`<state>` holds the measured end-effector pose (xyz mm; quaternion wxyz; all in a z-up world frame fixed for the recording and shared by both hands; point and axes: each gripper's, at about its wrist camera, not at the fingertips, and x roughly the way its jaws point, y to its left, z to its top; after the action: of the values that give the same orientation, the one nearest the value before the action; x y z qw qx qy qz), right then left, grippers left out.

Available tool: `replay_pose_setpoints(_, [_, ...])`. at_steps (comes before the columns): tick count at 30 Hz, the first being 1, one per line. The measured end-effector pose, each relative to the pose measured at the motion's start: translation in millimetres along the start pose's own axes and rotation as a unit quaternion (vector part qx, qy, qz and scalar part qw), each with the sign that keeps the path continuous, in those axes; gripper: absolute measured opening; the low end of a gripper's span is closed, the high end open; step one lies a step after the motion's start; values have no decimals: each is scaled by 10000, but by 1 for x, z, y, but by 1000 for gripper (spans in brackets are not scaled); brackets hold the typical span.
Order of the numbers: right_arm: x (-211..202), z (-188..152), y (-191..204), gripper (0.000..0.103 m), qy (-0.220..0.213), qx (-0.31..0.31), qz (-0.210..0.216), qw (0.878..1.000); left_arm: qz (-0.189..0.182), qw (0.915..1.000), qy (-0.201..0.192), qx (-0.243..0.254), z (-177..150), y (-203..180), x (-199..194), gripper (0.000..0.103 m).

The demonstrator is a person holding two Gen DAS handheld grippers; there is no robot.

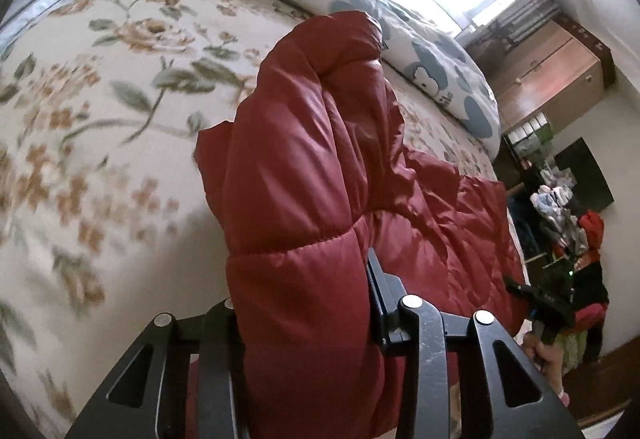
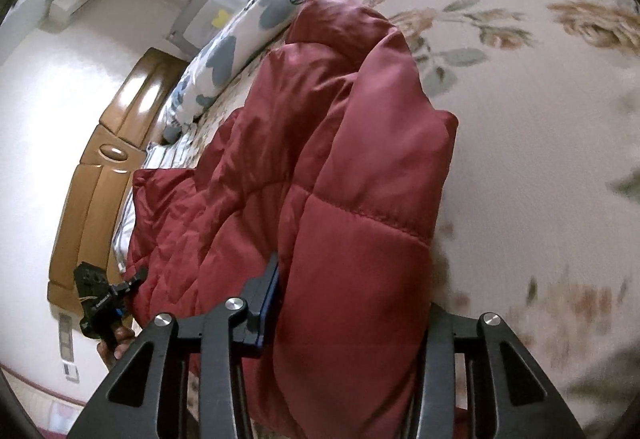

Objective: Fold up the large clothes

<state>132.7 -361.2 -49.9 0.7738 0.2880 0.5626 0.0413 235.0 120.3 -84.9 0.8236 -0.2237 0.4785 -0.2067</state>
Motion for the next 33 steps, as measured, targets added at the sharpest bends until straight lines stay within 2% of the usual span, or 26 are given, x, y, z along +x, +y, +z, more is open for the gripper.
replay_pose_setpoints(8, [-19,-41,-6,43,127,199,130,9996,29,9998,200,19,-45,-3,-44,36])
replay_pose_setpoints(20, [-9,-50,-21,57,37,292,-64,9995,561,9981,190,140,-62,-7,-40,47])
replay_pose_setpoints(23, [-6,-52,-20,63,27,313,-97,9995,683,9974,208,134,-66,-13,-37,54])
replay_pose_setpoints(28, [-9,-51,-15,72,27,116,-332,9994,952,9951,162,213,-60,-22,-38,73])
replay_pose_setpoints(33, [-17,-40,-10,84,-117,-103,-741,9971,1383,9893,-48,466,-57,-39,-49,79])
